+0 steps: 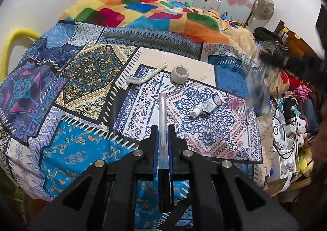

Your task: Collect trash

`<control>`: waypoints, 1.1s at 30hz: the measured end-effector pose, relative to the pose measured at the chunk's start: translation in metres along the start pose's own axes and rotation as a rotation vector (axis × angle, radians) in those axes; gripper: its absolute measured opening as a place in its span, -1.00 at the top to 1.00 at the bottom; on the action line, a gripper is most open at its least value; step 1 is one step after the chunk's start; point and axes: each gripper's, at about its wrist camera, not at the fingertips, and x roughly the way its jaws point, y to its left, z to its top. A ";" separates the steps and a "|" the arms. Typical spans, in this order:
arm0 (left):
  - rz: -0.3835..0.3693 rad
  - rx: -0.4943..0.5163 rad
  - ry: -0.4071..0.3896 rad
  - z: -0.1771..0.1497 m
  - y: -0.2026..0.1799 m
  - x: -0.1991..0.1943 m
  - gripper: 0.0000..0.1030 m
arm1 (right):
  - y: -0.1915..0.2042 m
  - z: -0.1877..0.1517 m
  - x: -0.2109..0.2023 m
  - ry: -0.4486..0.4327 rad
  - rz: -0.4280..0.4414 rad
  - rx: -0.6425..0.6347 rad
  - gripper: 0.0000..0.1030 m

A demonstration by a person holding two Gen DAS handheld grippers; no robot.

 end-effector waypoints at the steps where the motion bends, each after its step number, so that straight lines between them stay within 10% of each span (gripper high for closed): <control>1: 0.000 0.001 0.002 0.000 -0.001 0.001 0.87 | -0.005 -0.010 0.011 0.039 -0.004 0.009 0.82; 8: -0.002 0.007 0.028 -0.008 -0.005 0.013 0.87 | -0.045 -0.050 0.060 0.203 -0.076 0.058 0.82; 14: -0.007 0.000 0.055 -0.012 -0.003 0.030 0.87 | -0.065 -0.037 0.070 0.188 -0.116 0.092 0.77; 20: -0.008 0.014 0.057 -0.013 -0.006 0.034 0.87 | -0.054 -0.039 0.058 0.155 -0.113 0.038 0.28; 33: -0.020 0.008 0.029 -0.020 -0.009 0.013 0.87 | -0.022 -0.106 0.057 0.229 -0.122 -0.016 0.29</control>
